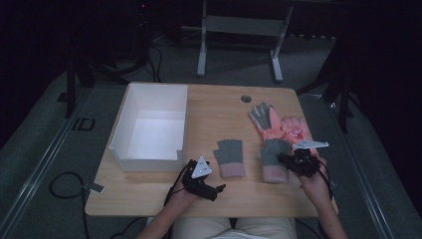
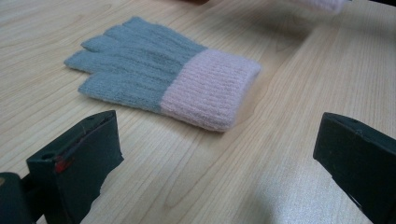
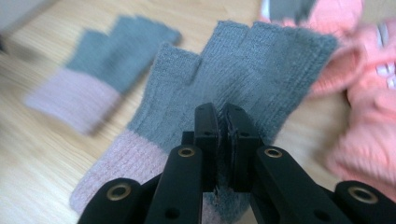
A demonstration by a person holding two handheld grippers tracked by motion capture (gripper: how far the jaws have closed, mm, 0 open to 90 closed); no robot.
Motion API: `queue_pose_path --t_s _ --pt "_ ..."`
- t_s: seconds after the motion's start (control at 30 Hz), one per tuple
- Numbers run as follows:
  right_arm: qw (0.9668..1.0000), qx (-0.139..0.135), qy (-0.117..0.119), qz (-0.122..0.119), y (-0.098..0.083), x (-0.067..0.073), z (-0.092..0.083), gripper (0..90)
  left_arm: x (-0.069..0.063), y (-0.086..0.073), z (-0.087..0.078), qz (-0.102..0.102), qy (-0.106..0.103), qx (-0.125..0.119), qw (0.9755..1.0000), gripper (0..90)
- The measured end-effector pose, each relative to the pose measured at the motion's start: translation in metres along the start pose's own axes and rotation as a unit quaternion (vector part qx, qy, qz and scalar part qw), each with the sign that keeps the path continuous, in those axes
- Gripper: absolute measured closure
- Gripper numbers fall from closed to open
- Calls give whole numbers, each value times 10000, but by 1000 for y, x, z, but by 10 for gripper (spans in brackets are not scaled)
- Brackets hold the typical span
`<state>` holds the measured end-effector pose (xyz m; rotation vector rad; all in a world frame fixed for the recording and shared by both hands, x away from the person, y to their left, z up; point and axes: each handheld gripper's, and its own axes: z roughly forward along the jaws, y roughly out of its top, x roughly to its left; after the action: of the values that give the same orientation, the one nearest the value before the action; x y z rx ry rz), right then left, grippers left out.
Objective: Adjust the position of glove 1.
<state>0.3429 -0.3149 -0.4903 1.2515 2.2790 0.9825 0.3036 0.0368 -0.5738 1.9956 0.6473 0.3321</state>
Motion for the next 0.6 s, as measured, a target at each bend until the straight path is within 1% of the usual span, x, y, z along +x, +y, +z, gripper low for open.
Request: queue_pose_path --t_s 0.13,0.2,0.23,0.27,0.3,0.33,0.47,0.6 --pt "9998 -145 22 -164 20 7 -5 850 -1 0 0 49 -3 12 10000 5" --pt "9995 -240 102 -155 30 11 -6 850 -1 0 0 27 -13 -18 10000 5" --pt "9995 -240 102 -155 30 11 -6 850 -1 0 0 27 -13 -18 10000 5" --pt "9994 -287 115 -158 34 13 -6 850 -1 0 0 25 -16 -20 10000 5" --pt "9991 -350 189 -177 44 18 -5 850 -1 0 0 17 -18 -18 10000 5" --pt "9987 -396 227 -208 48 22 -4 850 -1 0 0 32 -10 -15 10000 5" --pt "9979 -436 386 -294 62 37 6 850 -2 0 0 100 -13 7 9999 5" --pt "9961 -435 669 -367 71 53 18 849 -2 0 0 106 -13 -3 9999 5"
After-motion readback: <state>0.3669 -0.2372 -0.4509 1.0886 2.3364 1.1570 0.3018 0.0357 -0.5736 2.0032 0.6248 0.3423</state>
